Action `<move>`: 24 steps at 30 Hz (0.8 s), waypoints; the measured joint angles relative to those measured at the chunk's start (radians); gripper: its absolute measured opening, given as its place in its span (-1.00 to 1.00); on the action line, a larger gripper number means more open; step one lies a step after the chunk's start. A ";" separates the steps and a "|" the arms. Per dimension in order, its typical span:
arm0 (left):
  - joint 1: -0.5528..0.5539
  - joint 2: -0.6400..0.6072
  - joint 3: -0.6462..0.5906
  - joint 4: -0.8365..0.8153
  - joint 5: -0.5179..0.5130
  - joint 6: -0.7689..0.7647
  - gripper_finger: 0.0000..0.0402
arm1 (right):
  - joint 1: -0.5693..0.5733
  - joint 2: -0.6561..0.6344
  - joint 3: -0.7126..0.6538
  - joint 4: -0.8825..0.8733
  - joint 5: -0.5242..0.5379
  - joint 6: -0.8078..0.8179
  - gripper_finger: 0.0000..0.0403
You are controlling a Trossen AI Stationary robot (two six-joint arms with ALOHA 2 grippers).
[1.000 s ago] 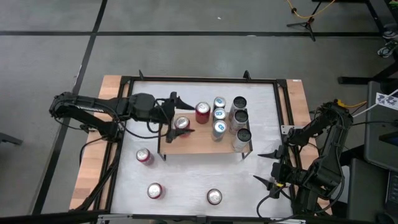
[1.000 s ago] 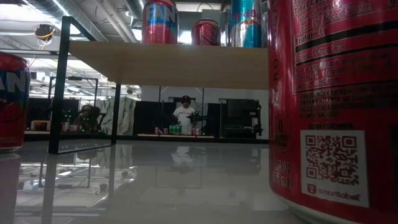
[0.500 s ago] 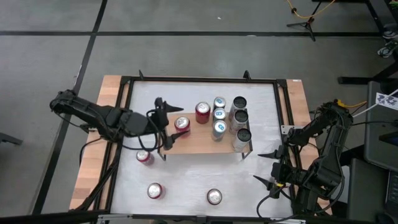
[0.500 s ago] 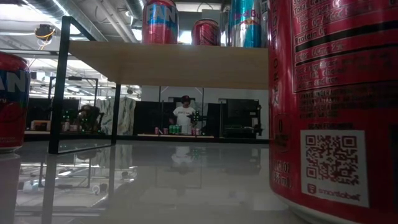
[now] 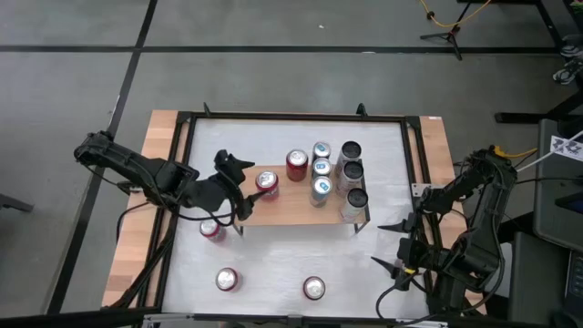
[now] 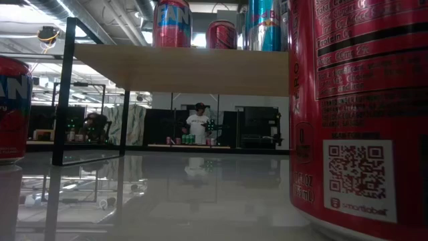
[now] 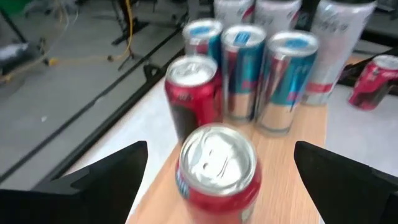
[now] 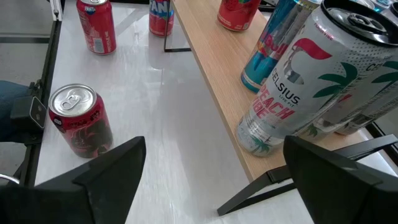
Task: Place canned beverage on shelf
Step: Put the top right red soda can on the shelf
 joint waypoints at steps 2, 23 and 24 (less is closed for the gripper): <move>0.000 0.000 0.000 -0.036 0.000 -0.052 0.99 | 0.000 0.000 0.000 0.000 0.000 0.000 0.84; 0.002 0.162 -0.037 -0.028 -0.054 -0.134 0.99 | 0.000 0.000 0.000 0.000 0.000 0.000 0.84; 0.004 0.169 -0.037 -0.028 -0.054 -0.133 0.99 | 0.000 0.000 0.000 0.000 0.000 0.000 0.84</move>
